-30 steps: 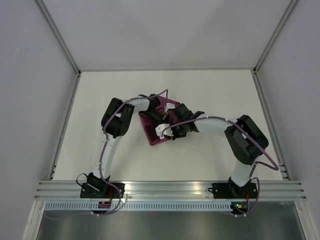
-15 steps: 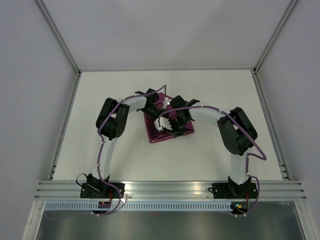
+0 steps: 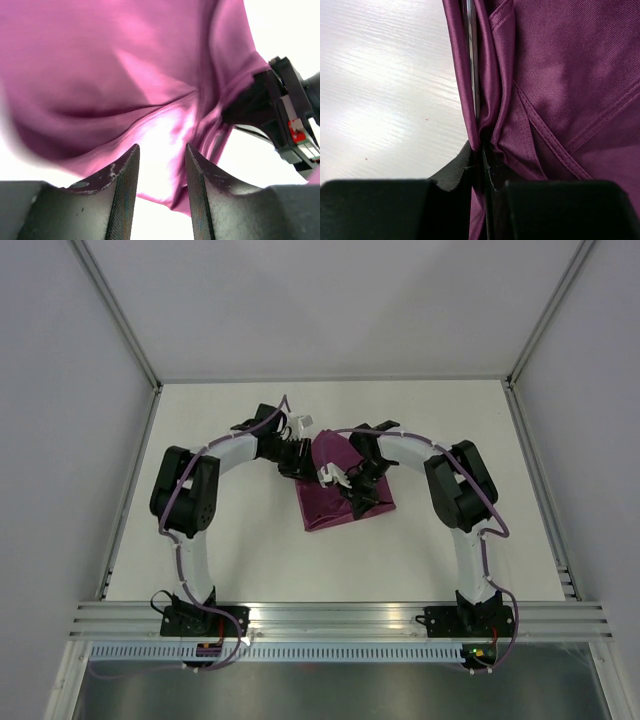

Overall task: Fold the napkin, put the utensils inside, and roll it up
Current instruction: Roll the napkin at the center of the board.

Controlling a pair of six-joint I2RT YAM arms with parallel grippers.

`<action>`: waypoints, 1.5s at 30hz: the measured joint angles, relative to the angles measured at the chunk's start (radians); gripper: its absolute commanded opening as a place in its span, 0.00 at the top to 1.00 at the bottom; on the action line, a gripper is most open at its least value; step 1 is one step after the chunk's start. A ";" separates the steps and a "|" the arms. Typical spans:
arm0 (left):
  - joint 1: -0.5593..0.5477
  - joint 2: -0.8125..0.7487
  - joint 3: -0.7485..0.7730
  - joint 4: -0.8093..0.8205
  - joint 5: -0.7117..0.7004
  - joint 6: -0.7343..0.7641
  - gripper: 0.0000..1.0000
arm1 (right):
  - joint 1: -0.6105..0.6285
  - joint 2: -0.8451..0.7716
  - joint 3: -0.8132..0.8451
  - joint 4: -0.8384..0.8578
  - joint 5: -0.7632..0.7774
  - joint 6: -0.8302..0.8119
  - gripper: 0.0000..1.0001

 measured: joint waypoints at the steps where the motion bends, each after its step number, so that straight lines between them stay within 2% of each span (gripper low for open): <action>1: 0.009 -0.032 -0.030 0.022 -0.036 -0.022 0.53 | -0.005 0.011 0.010 -0.018 -0.007 -0.002 0.84; 6: 0.018 -0.238 -0.189 0.148 -0.190 -0.112 0.53 | -0.025 0.076 0.075 -0.122 -0.054 -0.008 0.83; 12: -0.021 -0.539 -0.398 0.300 -0.358 -0.153 0.51 | -0.055 0.159 0.160 -0.239 -0.103 -0.006 0.84; 16: -0.125 -0.710 -0.513 0.384 -0.513 -0.149 0.49 | -0.068 0.204 0.208 -0.293 -0.126 0.001 0.83; 20: -0.303 -0.782 -0.559 0.432 -0.688 -0.096 0.48 | -0.072 0.229 0.238 -0.324 -0.135 0.011 0.83; 27: -0.537 -0.777 -0.630 0.509 -0.926 0.049 0.44 | -0.074 0.258 0.274 -0.354 -0.137 0.035 0.83; 33: -0.679 -0.609 -0.604 0.559 -1.036 0.193 0.43 | -0.076 0.286 0.309 -0.386 -0.140 0.056 0.83; 39: -0.763 -0.408 -0.542 0.568 -1.100 0.304 0.40 | -0.076 0.310 0.340 -0.411 -0.141 0.074 0.83; 45: -0.770 -0.316 -0.512 0.593 -1.124 0.373 0.40 | -0.077 0.325 0.359 -0.427 -0.142 0.084 0.84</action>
